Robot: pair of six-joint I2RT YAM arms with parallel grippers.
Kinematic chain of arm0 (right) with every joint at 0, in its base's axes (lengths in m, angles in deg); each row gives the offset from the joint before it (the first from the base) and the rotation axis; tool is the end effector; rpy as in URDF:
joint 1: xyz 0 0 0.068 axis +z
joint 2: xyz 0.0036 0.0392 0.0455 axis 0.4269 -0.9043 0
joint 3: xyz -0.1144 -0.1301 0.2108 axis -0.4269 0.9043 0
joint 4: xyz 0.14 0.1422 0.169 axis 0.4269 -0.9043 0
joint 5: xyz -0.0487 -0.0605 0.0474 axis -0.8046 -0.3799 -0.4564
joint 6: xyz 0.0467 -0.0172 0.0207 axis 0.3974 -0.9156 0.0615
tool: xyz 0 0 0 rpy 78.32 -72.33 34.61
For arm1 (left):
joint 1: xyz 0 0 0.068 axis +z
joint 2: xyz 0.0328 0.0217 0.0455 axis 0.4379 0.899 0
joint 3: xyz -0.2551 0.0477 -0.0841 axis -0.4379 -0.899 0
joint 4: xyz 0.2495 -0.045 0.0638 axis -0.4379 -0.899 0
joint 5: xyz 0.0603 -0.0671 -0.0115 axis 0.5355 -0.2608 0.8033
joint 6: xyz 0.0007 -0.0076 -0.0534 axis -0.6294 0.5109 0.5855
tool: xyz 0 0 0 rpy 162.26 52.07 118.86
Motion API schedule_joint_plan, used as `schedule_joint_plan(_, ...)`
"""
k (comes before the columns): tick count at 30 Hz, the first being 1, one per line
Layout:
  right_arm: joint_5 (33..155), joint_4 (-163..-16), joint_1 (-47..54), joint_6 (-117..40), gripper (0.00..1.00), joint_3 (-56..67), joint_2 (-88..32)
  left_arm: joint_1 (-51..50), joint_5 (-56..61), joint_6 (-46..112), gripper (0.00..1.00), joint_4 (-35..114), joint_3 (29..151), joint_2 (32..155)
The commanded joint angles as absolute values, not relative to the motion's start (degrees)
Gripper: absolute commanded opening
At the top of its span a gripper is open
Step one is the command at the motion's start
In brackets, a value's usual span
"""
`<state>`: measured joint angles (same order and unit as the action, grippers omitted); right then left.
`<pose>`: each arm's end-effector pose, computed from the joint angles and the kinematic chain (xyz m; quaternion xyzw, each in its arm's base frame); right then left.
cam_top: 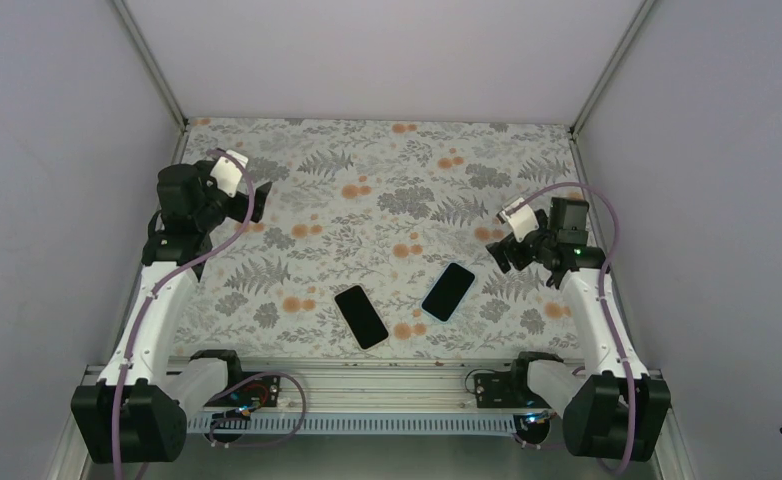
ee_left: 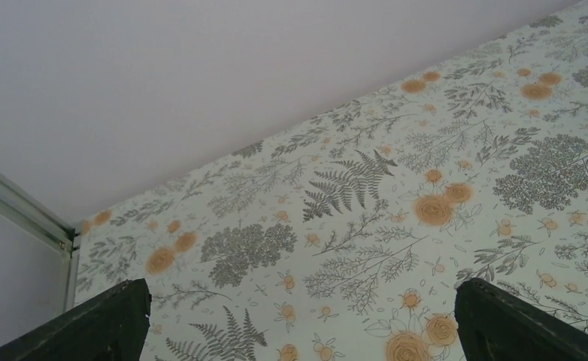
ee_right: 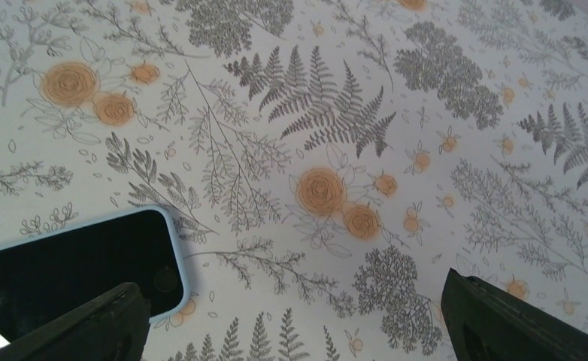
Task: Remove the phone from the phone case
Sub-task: Adjust the phone at the center of the board.
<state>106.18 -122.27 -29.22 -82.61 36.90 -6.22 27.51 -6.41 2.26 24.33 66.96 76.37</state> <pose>0.2090 -0.0021 0.2555 -0.3225 0.8638 0.0298 0.3860 0.2311 -0.0043 0.3201 0.2052 0.7964 -0.0219 0.5685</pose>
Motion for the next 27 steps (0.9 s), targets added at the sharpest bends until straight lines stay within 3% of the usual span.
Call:
schedule_joint_plan(1,103.02,-125.96,-29.69,-84.28,1.00,35.53,-5.82,27.85,-5.65,1.75,1.00,24.40,66.98,76.65)
schedule_joint_plan(7,102.39,-137.02,-26.44,-88.82,1.00,34.75,-6.70,27.79,-6.15,-1.36,1.00,24.78,66.20,77.43)
schedule_joint_plan(9,100.08,-140.66,-24.12,-89.64,0.94,35.07,-7.78,27.81,-6.20,-2.25,1.00,24.22,66.80,78.76)
schedule_joint_plan(13,91.66,-140.34,-21.17,-88.44,0.63,37.70,-10.40,27.80,-6.95,-3.23,1.00,22.65,68.29,81.13)
schedule_joint_plan(17,92.78,-142.23,-20.44,-87.99,0.14,37.77,-15.20,27.82,-6.85,-3.56,1.00,22.84,67.99,81.23)
schedule_joint_plan(18,92.92,-141.93,-20.02,-87.64,0.05,37.81,-16.28,27.81,-7.02,-3.65,1.00,22.80,67.83,81.21)
schedule_joint_plan(27,90.79,-135.73,-11.87,-80.89,0.03,35.69,-26.91,27.82,-9.57,-5.25,1.00,20.82,67.77,82.50)
